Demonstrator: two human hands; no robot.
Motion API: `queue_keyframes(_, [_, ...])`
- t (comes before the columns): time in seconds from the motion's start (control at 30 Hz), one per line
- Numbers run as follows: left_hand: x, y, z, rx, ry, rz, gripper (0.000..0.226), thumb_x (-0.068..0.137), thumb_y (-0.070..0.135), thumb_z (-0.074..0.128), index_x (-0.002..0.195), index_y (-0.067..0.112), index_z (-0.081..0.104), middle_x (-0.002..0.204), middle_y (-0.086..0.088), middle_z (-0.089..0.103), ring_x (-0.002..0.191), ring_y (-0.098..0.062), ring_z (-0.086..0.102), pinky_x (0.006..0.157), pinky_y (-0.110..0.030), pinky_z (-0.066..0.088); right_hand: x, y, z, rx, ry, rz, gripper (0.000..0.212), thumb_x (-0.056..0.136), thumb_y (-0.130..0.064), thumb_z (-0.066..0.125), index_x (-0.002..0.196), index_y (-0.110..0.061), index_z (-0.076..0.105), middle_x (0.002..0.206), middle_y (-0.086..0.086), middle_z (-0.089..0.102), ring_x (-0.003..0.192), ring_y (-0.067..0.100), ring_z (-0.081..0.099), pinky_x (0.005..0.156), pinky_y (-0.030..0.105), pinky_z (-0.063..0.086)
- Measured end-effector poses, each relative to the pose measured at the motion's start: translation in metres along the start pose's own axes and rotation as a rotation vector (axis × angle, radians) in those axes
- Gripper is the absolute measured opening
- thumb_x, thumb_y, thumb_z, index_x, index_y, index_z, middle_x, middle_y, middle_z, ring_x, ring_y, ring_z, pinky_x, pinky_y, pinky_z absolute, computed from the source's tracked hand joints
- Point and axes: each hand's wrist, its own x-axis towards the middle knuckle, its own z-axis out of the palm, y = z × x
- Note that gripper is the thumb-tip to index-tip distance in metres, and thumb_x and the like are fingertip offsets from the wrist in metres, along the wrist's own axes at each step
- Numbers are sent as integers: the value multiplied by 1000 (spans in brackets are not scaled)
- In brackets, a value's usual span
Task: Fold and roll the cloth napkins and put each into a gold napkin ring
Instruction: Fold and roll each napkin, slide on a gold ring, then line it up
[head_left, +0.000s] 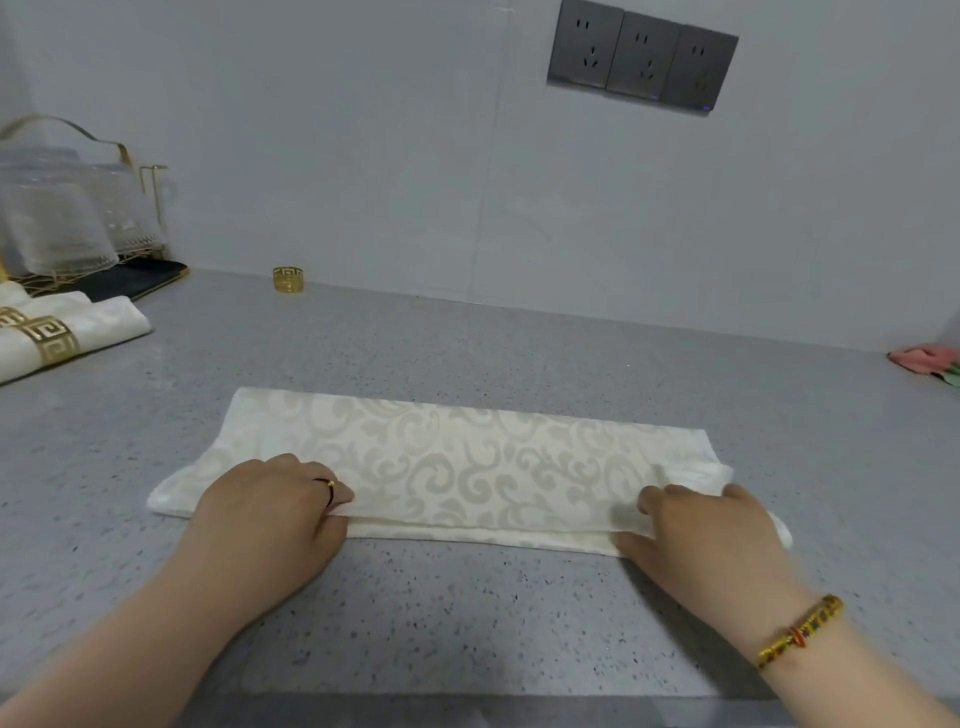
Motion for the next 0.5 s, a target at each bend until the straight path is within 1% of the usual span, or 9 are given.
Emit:
queue_keyframes(0.03, [-1,1,-3,-16,-25,-10,40,63,34,34,57,24,72,57,15,65,42,-10,57,62,-2,11,-3,3,-4,23,-43,25,43,89,-60,32,104,-25,52,91,-9,62,80,13,60,75,24,37])
queue_keyframes(0.1, [-2,1,-5,-50,-62,-27,39,61,40,35,57,25,71,58,17,65,44,-9,57,66,-2,13,-6,9,-10,69,-71,89,52,86,-68,24,98,-25,50,77,-11,57,69,11,55,61,21,35])
queue_keyframes(0.13, [-3,0,-7,-69,-65,-36,40,60,43,36,59,26,71,60,17,65,47,-9,59,65,-2,17,-5,10,-13,88,-107,124,55,85,-70,22,98,-25,51,76,-11,57,70,11,56,59,21,35])
queue_keyframes(0.2, [-1,0,-12,-166,-115,-87,54,60,53,30,80,28,74,79,16,69,73,-13,66,64,-12,33,2,7,-16,156,-123,138,56,86,-67,22,108,-27,53,91,-10,64,85,12,61,69,23,38])
queue_keyframes(0.23, [2,-1,-14,-183,-99,-98,68,59,59,22,97,31,71,98,16,67,94,-13,63,77,-19,37,9,5,-17,213,-102,119,53,88,-64,23,113,-28,53,99,-9,65,91,12,61,74,23,39])
queue_keyframes(0.27, [6,-2,-16,-198,-101,-114,83,57,64,11,112,32,64,115,17,61,112,-10,54,90,-19,31,18,1,-19,280,-74,95,49,91,-59,25,116,-27,53,106,-8,64,96,12,60,78,24,40])
queue_keyframes(0.33, [23,-2,-20,-241,-154,-160,95,57,64,-2,129,31,50,136,15,46,128,-6,38,98,-13,20,39,-12,-19,417,-49,39,40,95,-46,31,119,-23,53,120,-3,59,107,16,55,86,27,41])
queue_keyframes(0.4, [45,2,-20,-187,-220,-177,80,74,57,2,140,25,35,149,9,29,136,-8,26,106,-16,16,64,-30,-15,512,-49,-9,36,97,-34,34,123,-17,51,129,3,53,115,21,50,91,29,39])
queue_keyframes(0.5, [72,6,-5,-110,-352,-175,50,99,35,15,147,21,11,155,2,8,142,-12,11,112,-23,8,97,-65,-12,610,-61,-100,39,98,-25,35,133,-11,42,140,8,43,126,24,40,102,29,31])
